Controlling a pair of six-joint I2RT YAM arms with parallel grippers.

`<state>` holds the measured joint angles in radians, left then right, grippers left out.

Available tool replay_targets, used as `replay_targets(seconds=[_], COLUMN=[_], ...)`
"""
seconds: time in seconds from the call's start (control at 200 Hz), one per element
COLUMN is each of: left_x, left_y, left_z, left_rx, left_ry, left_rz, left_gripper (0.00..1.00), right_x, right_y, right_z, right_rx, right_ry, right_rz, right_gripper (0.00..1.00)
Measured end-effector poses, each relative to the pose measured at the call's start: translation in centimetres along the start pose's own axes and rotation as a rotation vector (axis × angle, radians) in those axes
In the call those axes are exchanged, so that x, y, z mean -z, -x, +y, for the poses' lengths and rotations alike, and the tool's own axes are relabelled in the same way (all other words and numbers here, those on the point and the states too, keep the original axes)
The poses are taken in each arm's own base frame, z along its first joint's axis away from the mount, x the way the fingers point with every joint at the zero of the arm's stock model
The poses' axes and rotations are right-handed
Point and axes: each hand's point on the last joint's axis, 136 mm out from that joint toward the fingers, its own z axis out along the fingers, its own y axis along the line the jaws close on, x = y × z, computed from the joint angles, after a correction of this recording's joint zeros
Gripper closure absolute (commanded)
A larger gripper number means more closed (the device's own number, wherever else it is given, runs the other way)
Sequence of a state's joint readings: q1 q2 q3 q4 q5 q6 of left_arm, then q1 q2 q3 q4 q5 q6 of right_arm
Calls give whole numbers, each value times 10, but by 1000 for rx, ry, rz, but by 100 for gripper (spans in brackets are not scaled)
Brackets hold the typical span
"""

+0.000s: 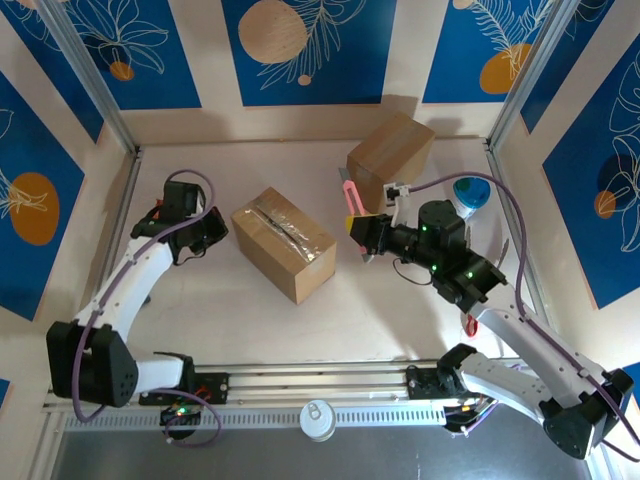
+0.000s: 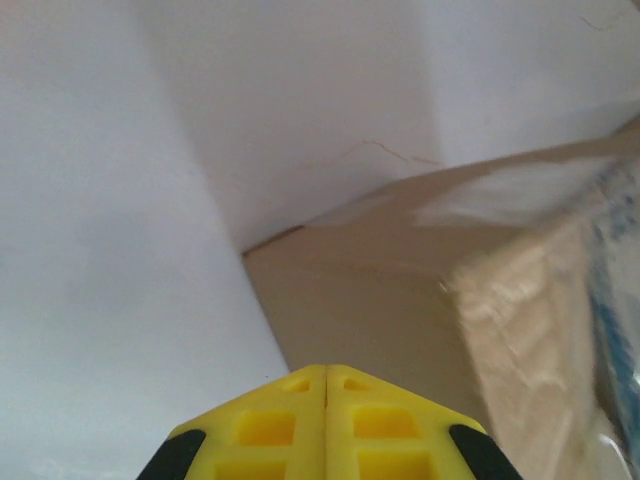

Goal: Unpack the express box

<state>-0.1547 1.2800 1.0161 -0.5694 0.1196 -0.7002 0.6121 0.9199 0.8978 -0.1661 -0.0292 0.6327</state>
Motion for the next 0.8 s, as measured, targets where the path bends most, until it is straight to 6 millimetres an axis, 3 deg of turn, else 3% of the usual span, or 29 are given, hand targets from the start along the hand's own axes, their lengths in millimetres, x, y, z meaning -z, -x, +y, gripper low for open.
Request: replay_targets(seconds=[0.205, 0.44, 0.8], left_x=[-31, -65, -81], left_y=[21, 31, 31], left_z=[0, -6, -30], left_rx=[8, 10, -8], left_ry=[17, -2, -105], left_rz=[-21, -1, 24], left_gripper=[100, 100, 100], right_x=[-18, -22, -28], right_y=[-17, -18, -17], right_z=[-20, -22, -26], right_rx=[-6, -5, -1], right_ry=[-63, -74, -112], right_rz=[79, 96, 137], right_gripper=[100, 100, 100])
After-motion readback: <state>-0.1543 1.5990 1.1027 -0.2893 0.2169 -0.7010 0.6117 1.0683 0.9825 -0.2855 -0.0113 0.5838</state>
